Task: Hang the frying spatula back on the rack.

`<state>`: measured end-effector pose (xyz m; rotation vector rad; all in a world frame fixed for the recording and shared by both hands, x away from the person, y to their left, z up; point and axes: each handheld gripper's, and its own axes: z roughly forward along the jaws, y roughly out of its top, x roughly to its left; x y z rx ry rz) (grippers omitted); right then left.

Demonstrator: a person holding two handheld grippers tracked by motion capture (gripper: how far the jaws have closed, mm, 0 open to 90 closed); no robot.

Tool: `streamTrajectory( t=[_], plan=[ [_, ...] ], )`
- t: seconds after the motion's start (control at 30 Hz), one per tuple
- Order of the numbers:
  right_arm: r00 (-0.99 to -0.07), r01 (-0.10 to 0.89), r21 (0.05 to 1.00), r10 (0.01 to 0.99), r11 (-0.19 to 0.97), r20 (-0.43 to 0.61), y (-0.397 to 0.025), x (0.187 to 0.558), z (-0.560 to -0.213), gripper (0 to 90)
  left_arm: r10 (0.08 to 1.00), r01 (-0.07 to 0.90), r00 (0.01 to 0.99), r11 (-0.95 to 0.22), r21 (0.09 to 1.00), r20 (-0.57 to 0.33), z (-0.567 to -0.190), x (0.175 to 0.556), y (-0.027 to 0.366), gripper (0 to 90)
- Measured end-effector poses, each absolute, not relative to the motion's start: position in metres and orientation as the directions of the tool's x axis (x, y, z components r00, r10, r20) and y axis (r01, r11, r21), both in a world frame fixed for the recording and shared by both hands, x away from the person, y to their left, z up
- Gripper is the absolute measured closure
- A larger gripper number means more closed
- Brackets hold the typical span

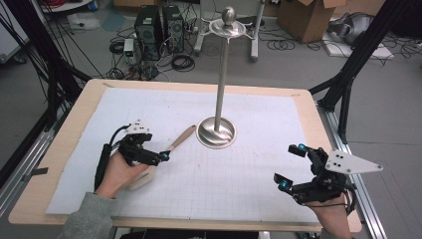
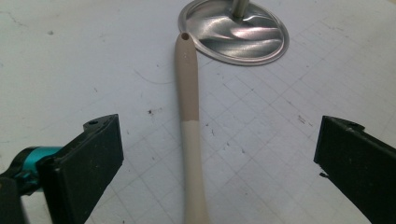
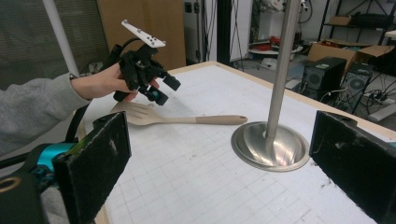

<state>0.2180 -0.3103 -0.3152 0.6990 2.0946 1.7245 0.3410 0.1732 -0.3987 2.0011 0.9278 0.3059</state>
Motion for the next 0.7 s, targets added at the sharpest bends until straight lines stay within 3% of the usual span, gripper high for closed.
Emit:
streamTrajectory(
  t=[0.7],
  plan=[
    [-0.819, 0.175, 0.974, 0.570, 0.141, 0.064, -0.3127, 0.2155, -0.3173, 4.1, 0.717, 0.498, 0.689, -0.358, 0.790, -0.109, -0.4079, 0.3486, 0.1648, 2.8]
  ],
)
